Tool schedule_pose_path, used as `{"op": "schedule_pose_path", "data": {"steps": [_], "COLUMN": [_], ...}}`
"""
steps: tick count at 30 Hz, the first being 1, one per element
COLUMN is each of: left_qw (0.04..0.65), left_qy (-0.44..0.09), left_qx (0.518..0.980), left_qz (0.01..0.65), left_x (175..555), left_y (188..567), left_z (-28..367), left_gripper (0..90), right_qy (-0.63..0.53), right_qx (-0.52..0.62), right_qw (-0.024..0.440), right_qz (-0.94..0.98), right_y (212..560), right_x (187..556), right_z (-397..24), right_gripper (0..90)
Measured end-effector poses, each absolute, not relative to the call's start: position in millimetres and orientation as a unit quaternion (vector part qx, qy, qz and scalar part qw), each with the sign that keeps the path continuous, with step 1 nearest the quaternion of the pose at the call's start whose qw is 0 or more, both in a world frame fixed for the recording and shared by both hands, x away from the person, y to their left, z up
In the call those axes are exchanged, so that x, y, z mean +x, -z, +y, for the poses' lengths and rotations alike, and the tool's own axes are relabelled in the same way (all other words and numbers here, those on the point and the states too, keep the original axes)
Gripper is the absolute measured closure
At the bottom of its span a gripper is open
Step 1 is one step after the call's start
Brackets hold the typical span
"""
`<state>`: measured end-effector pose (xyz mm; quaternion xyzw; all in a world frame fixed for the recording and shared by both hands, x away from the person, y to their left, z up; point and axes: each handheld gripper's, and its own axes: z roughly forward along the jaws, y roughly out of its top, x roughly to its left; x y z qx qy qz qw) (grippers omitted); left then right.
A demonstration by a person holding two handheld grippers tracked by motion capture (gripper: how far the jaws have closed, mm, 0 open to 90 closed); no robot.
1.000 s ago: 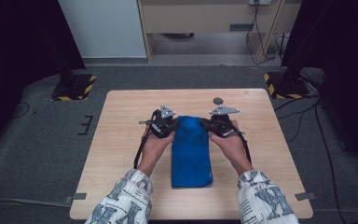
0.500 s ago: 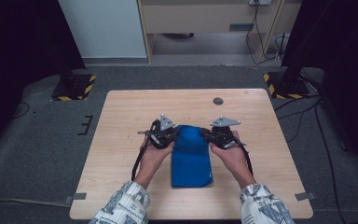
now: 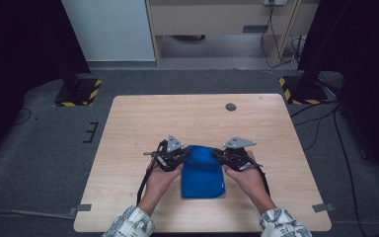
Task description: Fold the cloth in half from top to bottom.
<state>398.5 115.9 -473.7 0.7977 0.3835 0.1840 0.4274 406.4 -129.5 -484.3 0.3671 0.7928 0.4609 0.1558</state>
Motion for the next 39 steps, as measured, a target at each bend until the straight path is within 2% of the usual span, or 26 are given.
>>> {"op": "schedule_pose_path", "data": {"steps": [16, 21, 22, 24, 28, 35, 39], "left_qw": [0.421, 0.418, 0.417, 0.417, 0.437, 0.453, 0.436], "left_qy": [-0.165, -0.153, -0.149, -0.145, -0.143, -0.167, -0.171], "left_qx": [0.809, 0.811, 0.810, 0.807, 0.795, 0.770, 0.768], "left_qz": [0.375, 0.381, 0.384, 0.391, 0.395, 0.418, 0.437], "left_x": [375, 366, 364, 361, 357, 366, 379], "left_y": [489, 502, 504, 506, 497, 488, 497], "left_z": [120, 122, 122, 125, 133, 149, 151], "left_gripper": [81.1, 73.1, 69.9, 56.8, 45.2, 43.9, 43.9], "right_qy": [-0.451, -0.444, -0.441, -0.438, -0.435, -0.432, -0.431], "right_qx": [0.357, 0.348, 0.345, 0.340, 0.333, 0.330, 0.327], "right_qw": [0.149, 0.147, 0.148, 0.150, 0.152, 0.150, 0.147], "right_qz": [0.804, 0.812, 0.816, 0.819, 0.823, 0.826, 0.828], "right_y": [499, 503, 504, 506, 508, 511, 511], "right_x": [390, 381, 379, 375, 369, 362, 357], "right_z": [-130, -131, -131, -131, -132, -134, -136], "right_gripper": [81.3, 81.0, 81.0, 80.8, 80.2, 77.4, 75.0]}}
